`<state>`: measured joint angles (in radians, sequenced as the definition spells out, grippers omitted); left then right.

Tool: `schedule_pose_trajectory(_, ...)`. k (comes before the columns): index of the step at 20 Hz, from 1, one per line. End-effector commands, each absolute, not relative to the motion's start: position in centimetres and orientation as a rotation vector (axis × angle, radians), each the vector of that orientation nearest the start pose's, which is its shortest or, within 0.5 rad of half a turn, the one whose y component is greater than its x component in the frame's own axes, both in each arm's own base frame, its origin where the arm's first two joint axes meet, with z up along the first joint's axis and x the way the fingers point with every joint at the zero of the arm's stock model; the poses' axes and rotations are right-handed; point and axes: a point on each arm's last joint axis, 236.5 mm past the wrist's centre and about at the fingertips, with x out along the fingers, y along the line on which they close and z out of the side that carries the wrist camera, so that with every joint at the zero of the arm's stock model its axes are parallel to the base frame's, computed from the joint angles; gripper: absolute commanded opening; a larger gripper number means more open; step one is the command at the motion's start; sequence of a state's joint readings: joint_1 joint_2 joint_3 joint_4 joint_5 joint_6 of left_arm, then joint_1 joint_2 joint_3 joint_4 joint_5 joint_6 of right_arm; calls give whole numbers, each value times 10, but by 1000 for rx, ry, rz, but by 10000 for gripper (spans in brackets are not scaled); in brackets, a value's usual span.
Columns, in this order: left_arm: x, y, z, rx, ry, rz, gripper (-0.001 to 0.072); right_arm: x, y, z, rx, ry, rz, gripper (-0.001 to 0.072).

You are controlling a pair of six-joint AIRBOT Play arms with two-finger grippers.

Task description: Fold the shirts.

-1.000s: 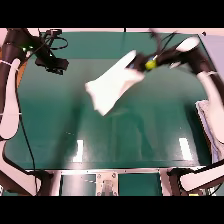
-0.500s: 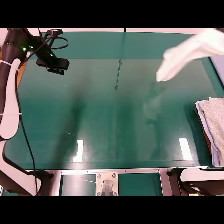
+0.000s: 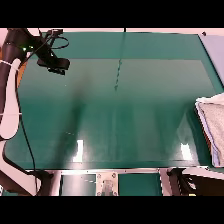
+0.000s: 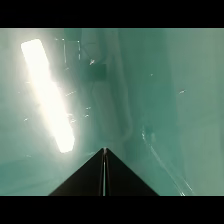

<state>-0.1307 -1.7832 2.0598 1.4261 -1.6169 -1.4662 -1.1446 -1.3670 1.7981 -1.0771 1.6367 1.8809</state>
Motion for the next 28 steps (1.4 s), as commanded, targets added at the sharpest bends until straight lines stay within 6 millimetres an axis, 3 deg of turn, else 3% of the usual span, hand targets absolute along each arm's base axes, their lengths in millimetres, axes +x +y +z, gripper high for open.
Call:
schedule_pose_trajectory(1,475,-105,76,62,1327,-339,23,177,-304,176,1290,800,-930,16)
schedule_pose_trajectory(3,475,-107,77,57,1326,-346,23,154,-294,178,1330,827,-949,16)
schedule_pose_trajectory(6,475,-108,77,52,1325,-352,23,136,-284,175,1348,851,-991,17)
schedule_pose_trajectory(8,475,-110,77,47,1323,-358,23,120,-275,154,1348,922,-1059,17)
schedule_pose_trajectory(13,475,-115,78,32,1318,-376,23,60,-250,73,1357,1175,-1252,22)
schedule_pose_trajectory(14,474,-116,79,29,1318,-381,23,47,-243,57,1368,1241,-1285,98)
schedule_pose_trajectory(16,474,-120,80,18,1317,-396,23,37,-233,28,1381,1305,-1301,493)
schedule_pose_trajectory(17,474,-120,80,17,1317,-397,23,39,-234,17,1380,1300,-1298,558)
schedule_pose_trajectory(18,474,-121,80,17,1316,-396,23,44,-238,14,1383,1282,-1284,557)
schedule_pose_trajectory(19,476,-121,80,16,1308,-396,23,60,-244,16,1412,1238,-1237,554)
schedule_pose_trajectory(20,478,-121,81,15,1296,-394,22,83,-251,24,1445,1176,-1166,496)
schedule_pose_trajectory(21,480,-122,81,13,1290,-395,22,115,-259,39,1454,1098,-1054,226)
schedule_pose_trajectory(22,480,-122,82,11,1286,-396,22,147,-264,56,1421,1038,-939,16)
schedule_pose_trajectory(25,479,-134,99,-24,1243,-440,23,249,-259,107,1172,922,-674,17)
schedule_pose_trajectory(27,474,-148,119,-70,1199,-487,22,313,-223,128,970,915,-503,17)
schedule_pose_trajectory(28,469,-150,126,-87,1203,-491,22,339,-190,129,877,946,-402,17)
